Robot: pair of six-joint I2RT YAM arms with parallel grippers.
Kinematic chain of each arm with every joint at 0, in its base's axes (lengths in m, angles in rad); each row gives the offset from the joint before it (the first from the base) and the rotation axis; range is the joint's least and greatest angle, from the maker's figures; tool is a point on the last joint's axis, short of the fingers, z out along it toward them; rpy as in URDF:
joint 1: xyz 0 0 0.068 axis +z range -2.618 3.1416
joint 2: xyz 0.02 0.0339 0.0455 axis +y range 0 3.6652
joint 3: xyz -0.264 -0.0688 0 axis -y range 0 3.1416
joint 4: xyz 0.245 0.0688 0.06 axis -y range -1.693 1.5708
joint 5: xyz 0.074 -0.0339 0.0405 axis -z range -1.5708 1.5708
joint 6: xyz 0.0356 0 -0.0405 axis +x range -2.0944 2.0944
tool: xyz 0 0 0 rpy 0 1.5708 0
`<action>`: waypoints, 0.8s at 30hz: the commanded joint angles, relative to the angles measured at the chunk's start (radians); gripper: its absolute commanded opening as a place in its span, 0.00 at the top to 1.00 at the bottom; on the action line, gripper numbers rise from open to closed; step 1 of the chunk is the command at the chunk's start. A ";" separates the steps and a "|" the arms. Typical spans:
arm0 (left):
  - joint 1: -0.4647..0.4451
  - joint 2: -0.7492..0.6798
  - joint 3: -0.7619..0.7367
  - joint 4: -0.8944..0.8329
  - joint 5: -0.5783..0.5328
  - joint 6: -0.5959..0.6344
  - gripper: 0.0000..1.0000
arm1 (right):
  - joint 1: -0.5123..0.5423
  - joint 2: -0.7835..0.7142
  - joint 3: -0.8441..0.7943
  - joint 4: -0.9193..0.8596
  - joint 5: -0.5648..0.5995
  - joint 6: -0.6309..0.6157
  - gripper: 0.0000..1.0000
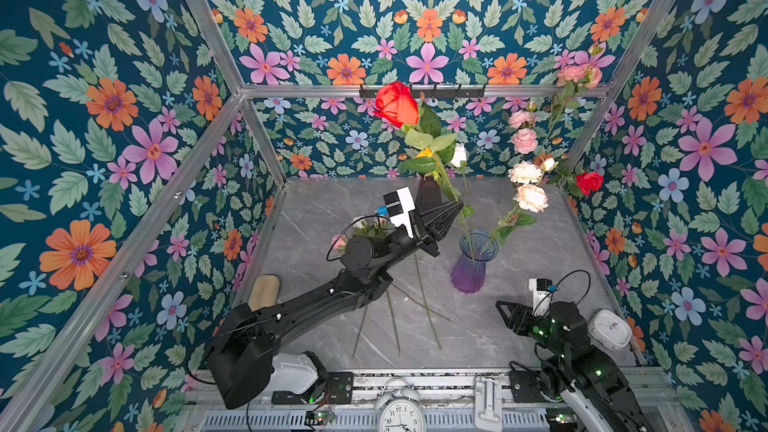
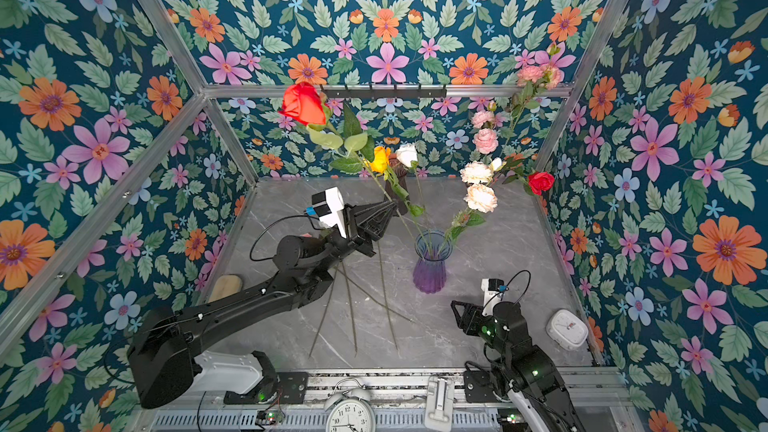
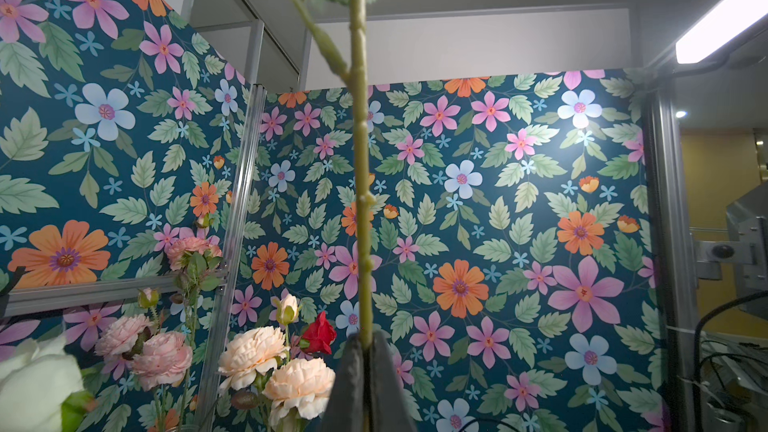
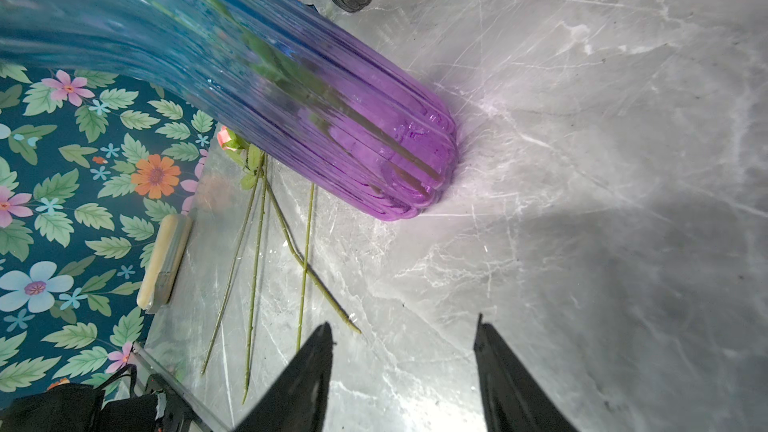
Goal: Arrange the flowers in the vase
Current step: 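Lift the red rose high and carry it toward the purple-blue vase, then lower the red rose into the purple-blue vase and open the left gripper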
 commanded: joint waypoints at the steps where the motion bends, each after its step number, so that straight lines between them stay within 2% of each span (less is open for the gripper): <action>1: -0.008 0.016 0.042 -0.084 -0.009 0.103 1.00 | -0.001 -0.002 -0.001 0.022 0.016 0.003 0.44; 6: -0.025 0.047 0.077 -0.187 -0.043 0.197 1.00 | 0.001 -0.007 0.000 0.020 0.013 0.002 0.44; 13: -0.039 0.105 0.097 -0.184 -0.005 0.198 1.00 | 0.001 -0.015 -0.001 0.020 0.008 0.001 0.43; 24: -0.046 0.146 0.109 -0.192 -0.022 0.213 1.00 | 0.001 -0.020 -0.002 0.020 0.000 0.001 0.43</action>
